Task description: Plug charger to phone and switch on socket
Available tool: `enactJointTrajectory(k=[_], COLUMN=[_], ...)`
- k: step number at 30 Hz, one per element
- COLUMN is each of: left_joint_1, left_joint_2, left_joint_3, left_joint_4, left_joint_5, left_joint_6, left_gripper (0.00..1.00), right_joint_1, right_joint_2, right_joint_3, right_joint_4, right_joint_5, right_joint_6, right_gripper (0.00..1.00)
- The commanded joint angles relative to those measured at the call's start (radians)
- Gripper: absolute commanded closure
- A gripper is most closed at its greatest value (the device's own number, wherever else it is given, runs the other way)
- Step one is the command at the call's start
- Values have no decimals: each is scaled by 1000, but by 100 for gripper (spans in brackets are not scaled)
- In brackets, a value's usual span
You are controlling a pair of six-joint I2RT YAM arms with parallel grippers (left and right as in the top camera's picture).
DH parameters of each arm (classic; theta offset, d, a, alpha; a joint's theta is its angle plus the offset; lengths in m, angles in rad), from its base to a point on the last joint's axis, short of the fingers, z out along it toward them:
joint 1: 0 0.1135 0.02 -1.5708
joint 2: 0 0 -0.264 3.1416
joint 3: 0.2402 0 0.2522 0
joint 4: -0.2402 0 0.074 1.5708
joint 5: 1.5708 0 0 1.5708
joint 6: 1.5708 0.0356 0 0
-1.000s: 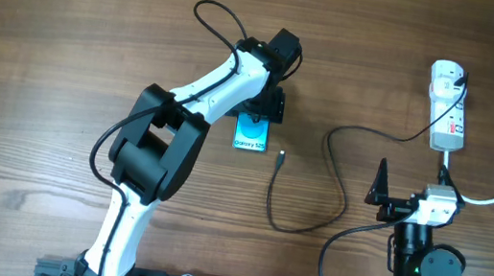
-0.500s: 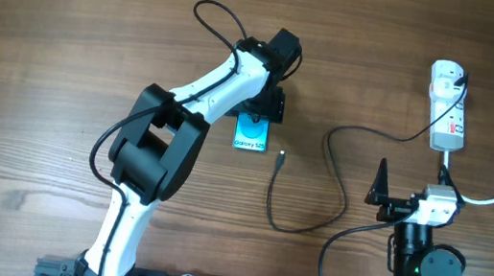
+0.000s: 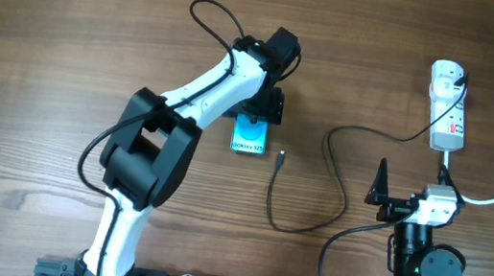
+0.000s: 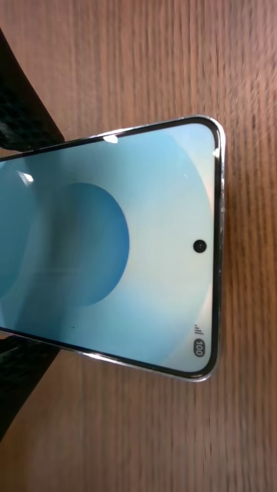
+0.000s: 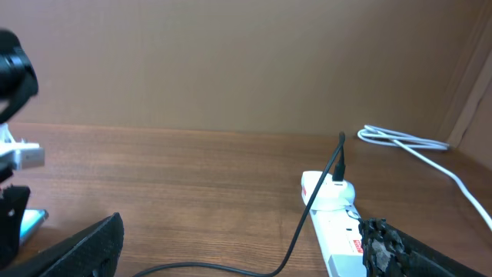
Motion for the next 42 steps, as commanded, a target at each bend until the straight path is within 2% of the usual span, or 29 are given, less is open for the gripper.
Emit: enactJointTrajectory(k=[1,6,12,20,22,30,35,39,42], left_joint_1=[2,2,47,209,261,387,425,438,442], left_joint_2=[-92,-154,-192,-192,-192,-192,-192,-192,-192], left_joint_3=[1,1,1,1,1,1,1,1,1], left_joint_4=[-16,-58,-100,-105,-105,-105,-105,-105,-105], left_joint_5=[10,127,363,802,956,1350,1442,1587,1587], left_joint_6=[-3,-6,-6,-6,-6,-6,-6,-11,-29], left_gripper=[25,24,24,25,25,24,24,24,24], right_joint_1=[-5,-5,-5,-5,-5,-5,-5,-5,-5], right_joint_2=[-6,-6,-6,-6,-6,-6,-6,-6,-6], right_joint_3=[-1,-1,-1,-1,-1,-1,-1,-1,-1], right_joint_4=[3,3,3,3,3,3,3,3,3], right_joint_5=[-8,-8,-8,-8,-8,-8,-8,-8,-8], right_joint_6=[8,8,8,8,8,8,8,8,8], right_gripper=[0,0,0,0,0,0,0,0,0])
